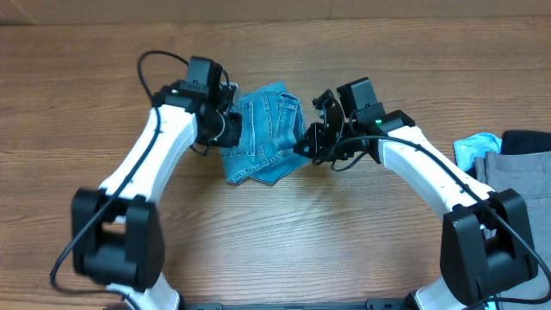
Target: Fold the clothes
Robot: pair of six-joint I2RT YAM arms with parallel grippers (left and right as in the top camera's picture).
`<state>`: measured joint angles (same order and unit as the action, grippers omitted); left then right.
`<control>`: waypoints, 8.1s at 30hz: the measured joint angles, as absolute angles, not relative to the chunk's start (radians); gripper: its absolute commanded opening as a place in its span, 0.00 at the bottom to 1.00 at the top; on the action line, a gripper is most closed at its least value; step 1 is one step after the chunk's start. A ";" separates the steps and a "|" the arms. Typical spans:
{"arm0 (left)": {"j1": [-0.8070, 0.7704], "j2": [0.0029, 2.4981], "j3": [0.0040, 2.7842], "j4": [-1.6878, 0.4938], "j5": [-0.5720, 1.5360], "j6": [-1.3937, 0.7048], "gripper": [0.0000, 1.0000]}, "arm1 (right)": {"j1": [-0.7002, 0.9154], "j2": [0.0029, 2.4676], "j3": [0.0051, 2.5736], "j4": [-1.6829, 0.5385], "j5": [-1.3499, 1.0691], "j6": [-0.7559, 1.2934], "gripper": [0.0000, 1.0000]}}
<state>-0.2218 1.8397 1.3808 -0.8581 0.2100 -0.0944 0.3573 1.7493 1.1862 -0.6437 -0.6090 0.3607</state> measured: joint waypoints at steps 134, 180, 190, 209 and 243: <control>-0.154 2.190 1.449 -0.660 0.764 -0.106 0.16 | 0.432 1.969 1.172 -0.645 -0.488 0.540 0.04; 0.829 2.220 1.569 -0.752 0.731 -0.287 0.88 | 0.439 1.451 1.156 -0.954 -0.273 0.496 0.05; 0.867 1.920 1.557 -0.846 0.716 -0.059 0.44 | 0.438 1.451 1.156 -0.952 -0.273 0.496 0.05; 0.366 2.159 1.557 -0.743 0.344 0.083 0.08 | 0.438 1.451 1.156 -0.942 -0.272 0.517 0.05; 0.442 1.968 1.687 -0.669 0.072 -0.078 0.21 | 0.439 1.451 1.156 -0.947 -0.273 0.523 0.06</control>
